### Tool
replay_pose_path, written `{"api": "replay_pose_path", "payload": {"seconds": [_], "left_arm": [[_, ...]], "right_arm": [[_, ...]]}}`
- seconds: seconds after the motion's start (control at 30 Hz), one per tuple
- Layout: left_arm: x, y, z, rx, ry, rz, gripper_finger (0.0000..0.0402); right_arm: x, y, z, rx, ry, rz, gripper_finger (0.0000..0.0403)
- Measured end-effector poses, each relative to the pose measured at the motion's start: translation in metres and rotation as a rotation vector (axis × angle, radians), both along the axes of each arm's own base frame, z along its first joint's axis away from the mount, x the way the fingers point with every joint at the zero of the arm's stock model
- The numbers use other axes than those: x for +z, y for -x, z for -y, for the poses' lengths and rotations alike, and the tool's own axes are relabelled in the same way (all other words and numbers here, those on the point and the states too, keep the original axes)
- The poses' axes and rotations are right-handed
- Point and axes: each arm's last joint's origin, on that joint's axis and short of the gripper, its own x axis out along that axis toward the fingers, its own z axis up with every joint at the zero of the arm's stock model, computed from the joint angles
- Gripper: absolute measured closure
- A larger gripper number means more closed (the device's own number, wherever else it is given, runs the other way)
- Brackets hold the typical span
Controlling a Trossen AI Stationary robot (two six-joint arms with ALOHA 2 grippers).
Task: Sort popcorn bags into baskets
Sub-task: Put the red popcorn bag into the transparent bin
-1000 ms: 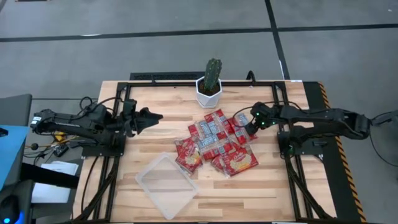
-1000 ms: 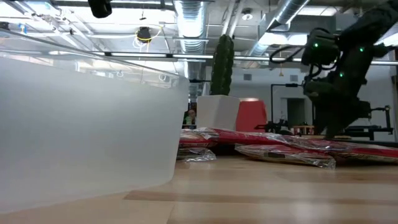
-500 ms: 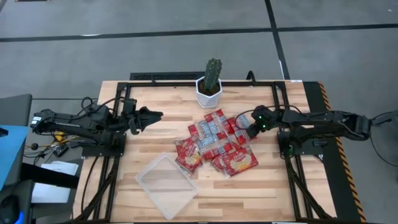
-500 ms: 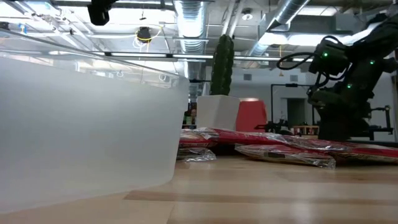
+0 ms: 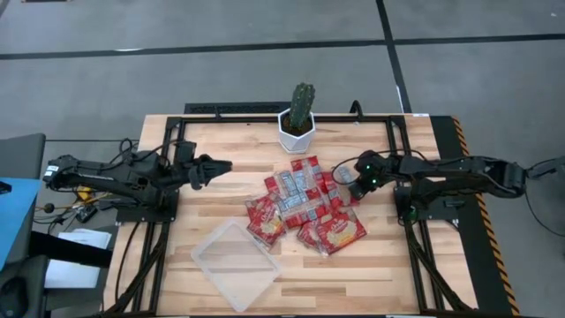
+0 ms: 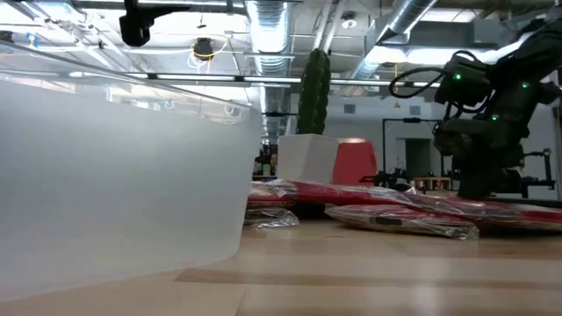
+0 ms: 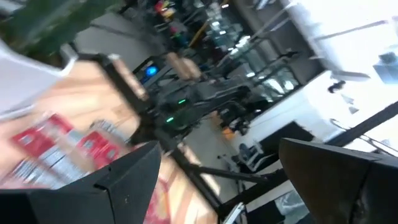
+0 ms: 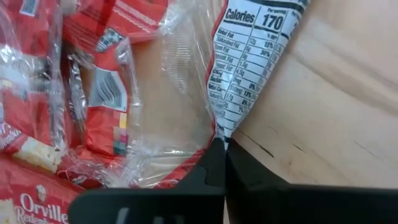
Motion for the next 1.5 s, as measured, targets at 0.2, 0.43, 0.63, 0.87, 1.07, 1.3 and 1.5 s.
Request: {"api": "replay_pose_path", "payload": {"seconds": [0.2, 0.43, 0.63, 0.87, 1.07, 1.3, 1.5], "left_arm": [[-0.014, -0.005, 0.000, 0.027, 0.083, -0.117, 0.0085], [-0.025, -0.022, 0.001, 0.018, 0.099, -0.174, 0.0086], [-0.030, -0.028, 0.002, 0.011, 0.103, -0.205, 0.0086], [-0.018, -0.018, 0.001, -0.005, 0.100, -0.123, 0.0086], [-0.002, 0.004, -0.002, -0.005, 0.096, -0.007, 0.0086], [0.012, 0.031, -0.004, -0.012, 0.057, 0.106, 0.0086], [0.019, 0.047, -0.003, -0.058, 0.039, 0.173, 0.0086]], "right_arm": [[0.036, -0.012, 0.006, -0.009, 0.055, 0.109, 0.0398], [0.079, -0.022, 0.004, -0.004, 0.131, 0.195, 0.0399], [0.108, -0.045, -0.014, 0.042, 0.135, 0.367, 0.0399], [0.114, -0.092, -0.050, 0.107, 0.126, 0.479, 0.0397], [0.113, -0.147, -0.088, 0.204, 0.096, 0.534, 0.0398], [0.113, -0.217, -0.133, 0.311, 0.086, 0.550, 0.0395], [0.114, -0.268, -0.162, 0.572, 0.162, 0.535, 0.0393]]}}
